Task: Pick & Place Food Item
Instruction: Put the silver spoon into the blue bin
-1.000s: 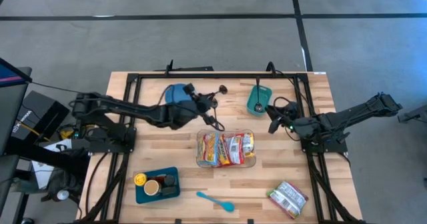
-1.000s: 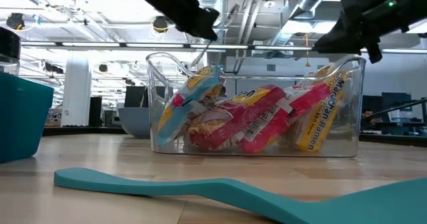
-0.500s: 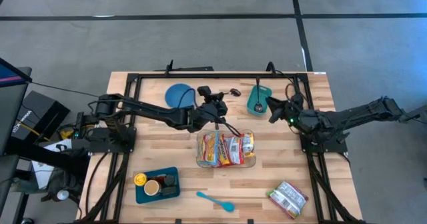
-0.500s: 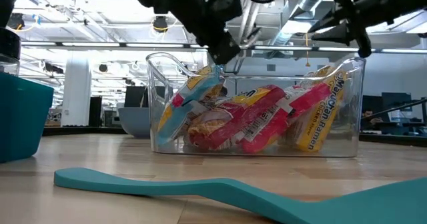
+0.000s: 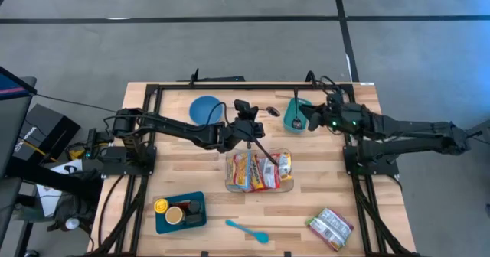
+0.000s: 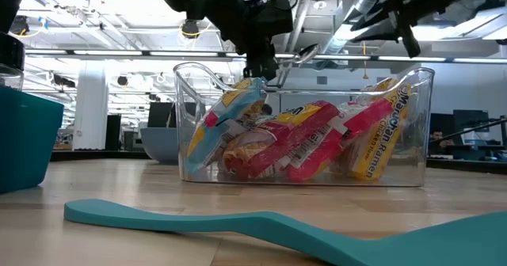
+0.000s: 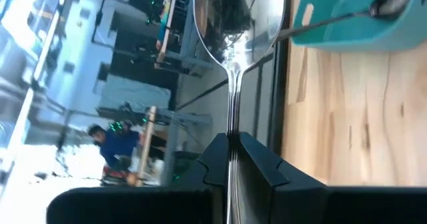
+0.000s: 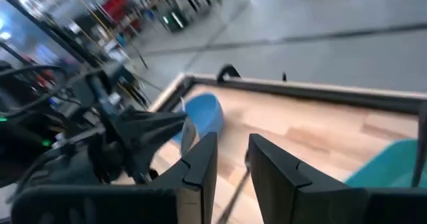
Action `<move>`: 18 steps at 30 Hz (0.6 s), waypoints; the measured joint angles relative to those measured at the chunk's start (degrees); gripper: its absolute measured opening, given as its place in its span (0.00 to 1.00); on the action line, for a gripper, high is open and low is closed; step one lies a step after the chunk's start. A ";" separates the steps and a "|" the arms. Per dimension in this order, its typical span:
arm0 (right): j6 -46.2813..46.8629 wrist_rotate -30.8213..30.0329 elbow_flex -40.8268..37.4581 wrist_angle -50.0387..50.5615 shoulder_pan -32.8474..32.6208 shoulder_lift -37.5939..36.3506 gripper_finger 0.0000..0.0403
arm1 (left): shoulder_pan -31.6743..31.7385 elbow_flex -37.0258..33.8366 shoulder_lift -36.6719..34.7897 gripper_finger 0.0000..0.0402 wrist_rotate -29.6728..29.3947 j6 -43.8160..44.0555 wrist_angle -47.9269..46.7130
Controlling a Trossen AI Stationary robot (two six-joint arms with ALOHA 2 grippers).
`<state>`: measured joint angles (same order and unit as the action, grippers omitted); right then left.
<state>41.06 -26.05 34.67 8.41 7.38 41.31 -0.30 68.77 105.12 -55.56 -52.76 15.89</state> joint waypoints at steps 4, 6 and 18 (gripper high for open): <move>0.78 5.14 5.20 5.41 3.38 5.02 0.20 | 0.00 0.00 0.00 0.03 0.01 -7.66 2.94; 0.51 7.89 7.61 5.63 4.31 7.96 0.20 | 0.00 0.00 0.00 0.03 -0.01 -11.66 4.49; -4.43 12.99 19.38 10.64 5.07 23.57 0.20 | -0.07 0.00 0.00 0.03 -3.08 -25.31 5.12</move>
<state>36.63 -13.06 54.05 19.05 12.45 64.88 -0.36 68.77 105.12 -58.64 -78.07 21.01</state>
